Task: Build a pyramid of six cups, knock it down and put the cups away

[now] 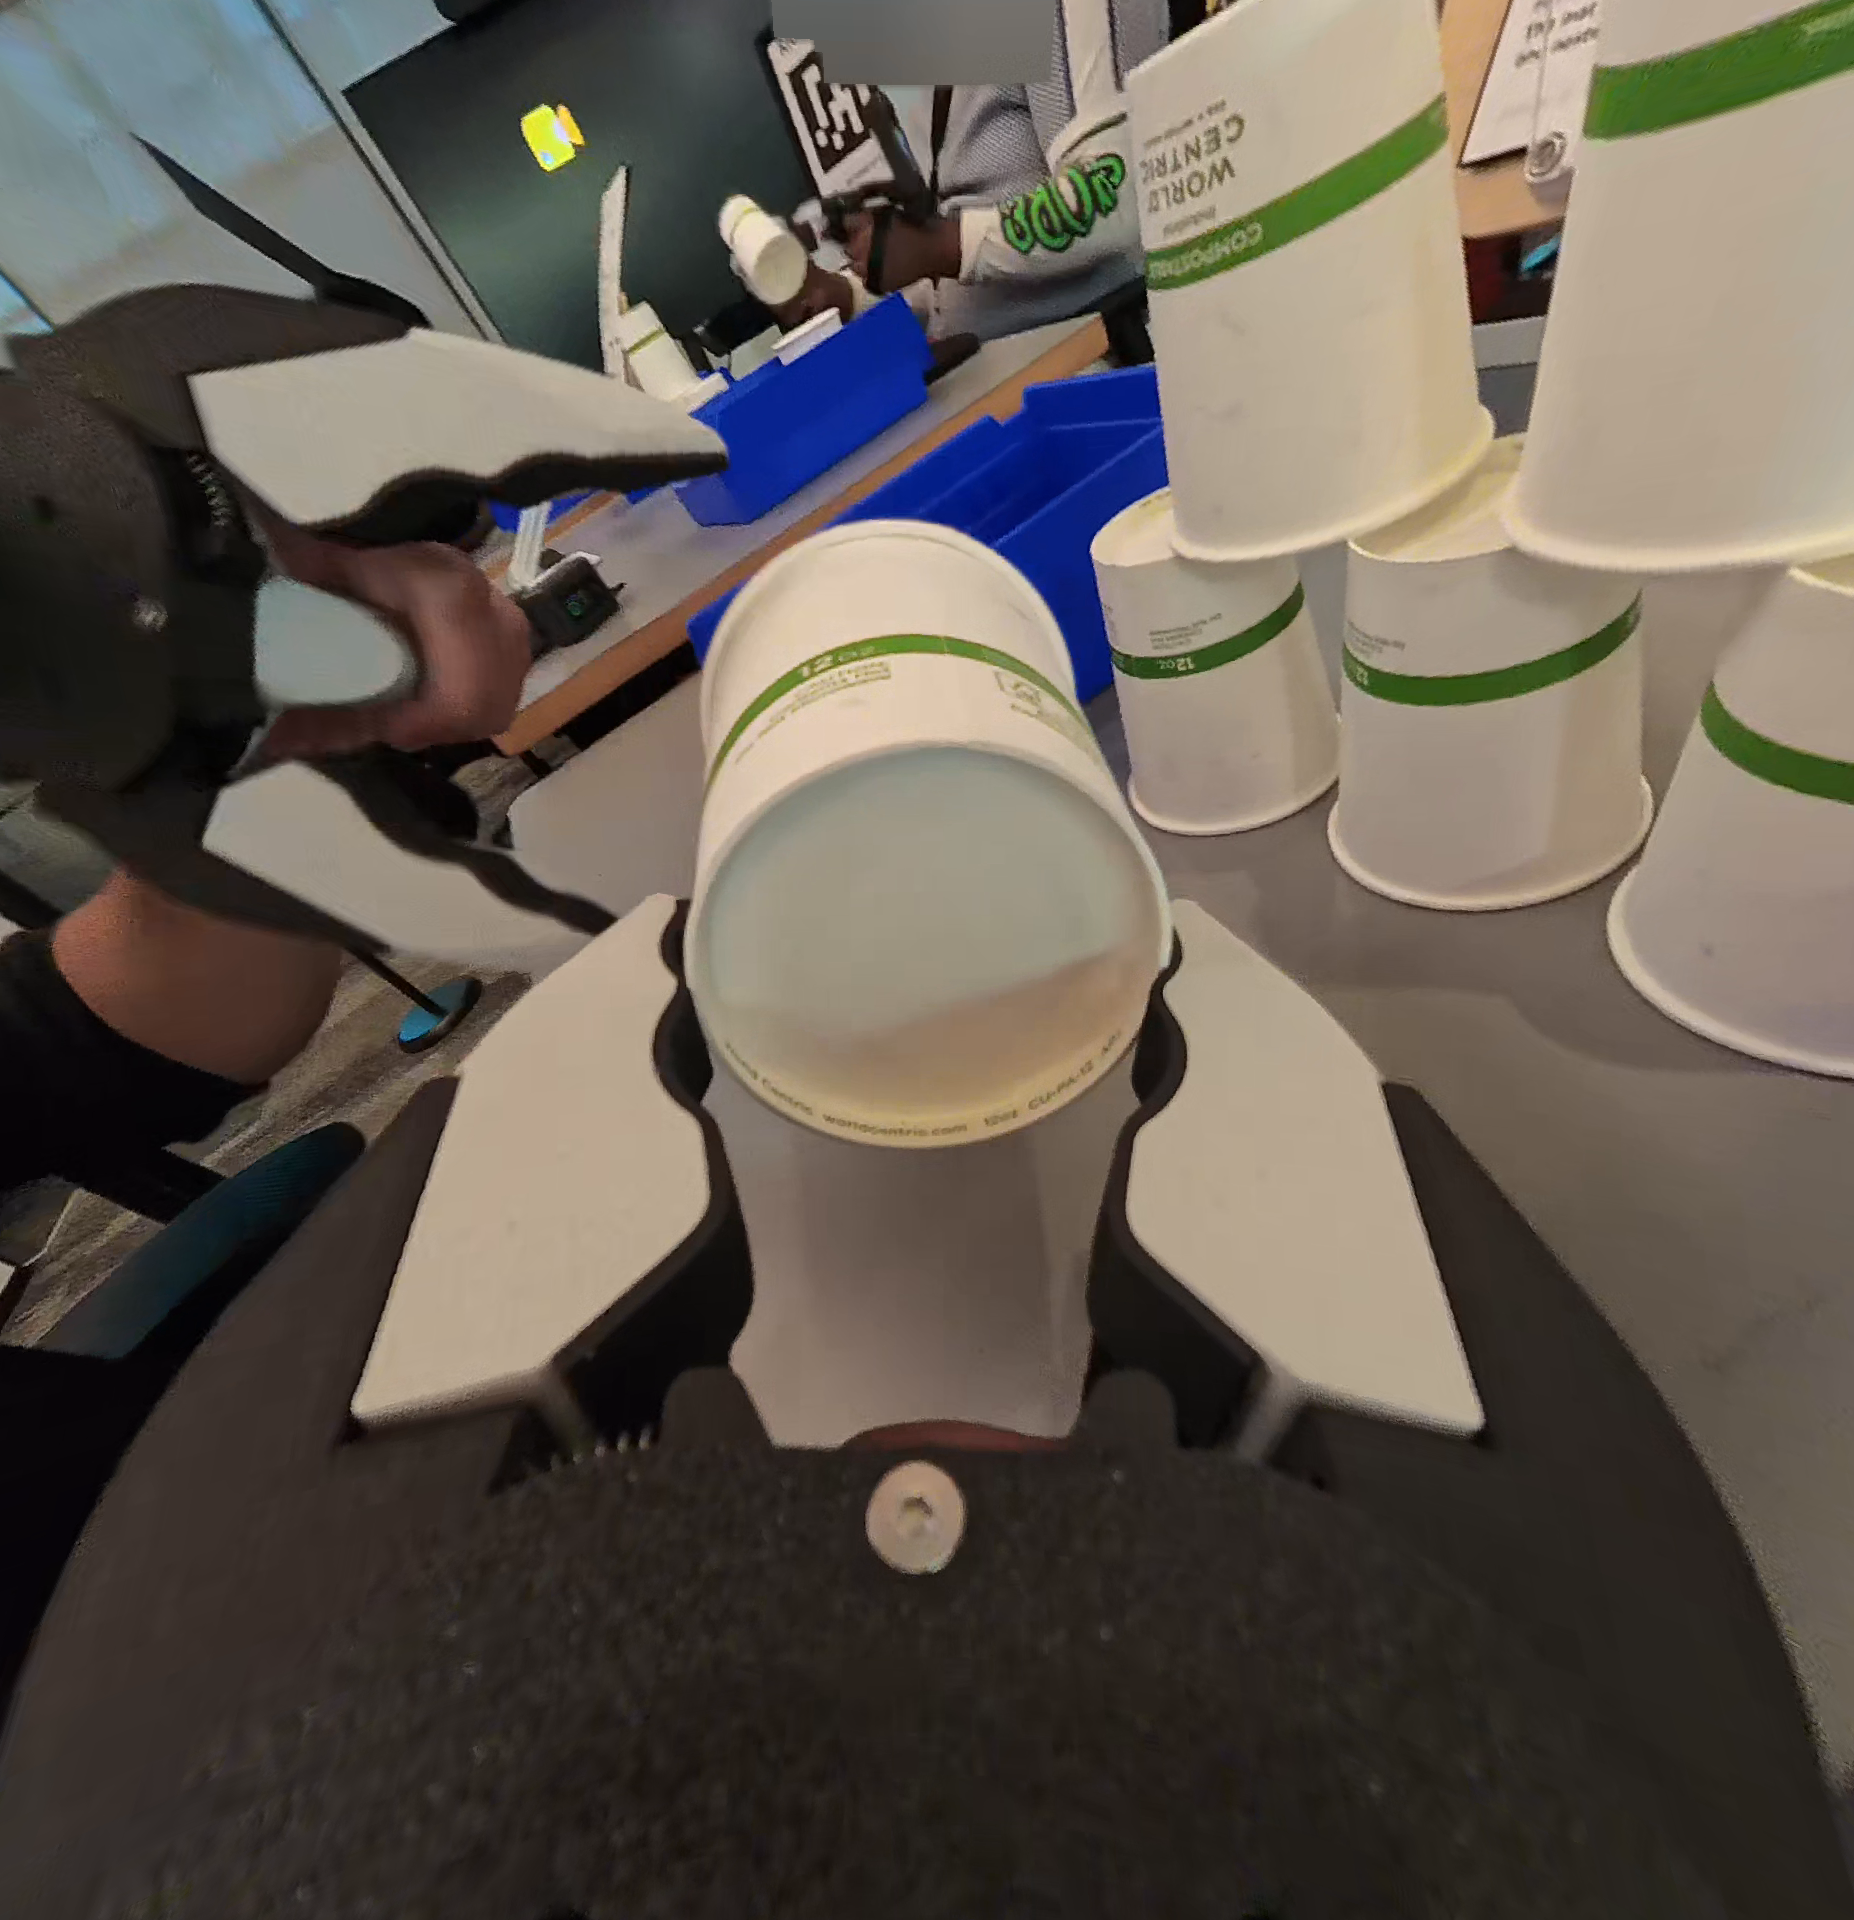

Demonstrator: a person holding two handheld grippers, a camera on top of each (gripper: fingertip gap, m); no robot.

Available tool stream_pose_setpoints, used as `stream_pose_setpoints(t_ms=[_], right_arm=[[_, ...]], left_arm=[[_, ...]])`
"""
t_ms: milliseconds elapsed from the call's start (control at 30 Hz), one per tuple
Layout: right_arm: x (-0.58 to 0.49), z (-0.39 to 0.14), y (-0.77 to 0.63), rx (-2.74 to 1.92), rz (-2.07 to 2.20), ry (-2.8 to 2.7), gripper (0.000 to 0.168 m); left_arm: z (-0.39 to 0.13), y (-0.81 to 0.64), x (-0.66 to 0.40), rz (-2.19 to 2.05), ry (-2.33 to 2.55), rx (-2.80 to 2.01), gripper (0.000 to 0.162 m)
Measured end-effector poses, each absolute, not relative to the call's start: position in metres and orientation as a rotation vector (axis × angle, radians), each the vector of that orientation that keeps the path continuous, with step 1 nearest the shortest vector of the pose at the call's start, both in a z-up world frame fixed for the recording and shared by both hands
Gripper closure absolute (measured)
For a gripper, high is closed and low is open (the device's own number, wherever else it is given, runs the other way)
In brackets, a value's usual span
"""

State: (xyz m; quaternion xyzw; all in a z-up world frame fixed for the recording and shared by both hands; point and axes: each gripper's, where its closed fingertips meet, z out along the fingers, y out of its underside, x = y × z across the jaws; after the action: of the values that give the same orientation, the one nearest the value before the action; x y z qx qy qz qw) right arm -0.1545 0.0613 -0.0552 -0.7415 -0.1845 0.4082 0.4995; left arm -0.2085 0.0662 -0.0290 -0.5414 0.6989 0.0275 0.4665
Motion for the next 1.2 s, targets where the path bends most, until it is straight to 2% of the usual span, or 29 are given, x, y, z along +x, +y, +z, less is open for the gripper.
stream_pose_setpoints(t_ms=[233,467,600,700,833,1067,1200], right_arm=[[-0.164,-0.055,0.057,-1.817,0.946,-0.475,0.087],[-0.162,-0.049,0.054,-1.810,0.948,-0.472,0.087],[-0.157,-0.045,0.056,-1.762,0.942,-0.451,0.088],[-0.140,-0.030,0.056,-1.684,0.951,-0.408,0.080],[-0.105,-0.018,0.060,-1.592,0.902,-0.288,0.079],[-0.119,-0.044,0.060,-1.644,0.956,-0.311,0.084],[-0.136,-0.054,0.055,-1.673,0.969,-0.380,0.086]], left_arm=[[-0.050,0.078,-0.175,0.464,1.910,-1.164,0.052],[-0.063,0.089,-0.170,0.605,1.972,-1.150,0.064],[-0.062,0.091,-0.164,0.549,1.934,-1.151,0.067],[-0.052,0.104,-0.170,0.516,1.831,-1.174,0.067],[-0.021,0.129,-0.174,0.263,1.564,-1.294,0.067],[0.081,0.184,-0.150,-0.320,0.830,-1.459,0.067],[0.105,0.220,-0.132,-0.398,0.620,-1.514,0.067]])
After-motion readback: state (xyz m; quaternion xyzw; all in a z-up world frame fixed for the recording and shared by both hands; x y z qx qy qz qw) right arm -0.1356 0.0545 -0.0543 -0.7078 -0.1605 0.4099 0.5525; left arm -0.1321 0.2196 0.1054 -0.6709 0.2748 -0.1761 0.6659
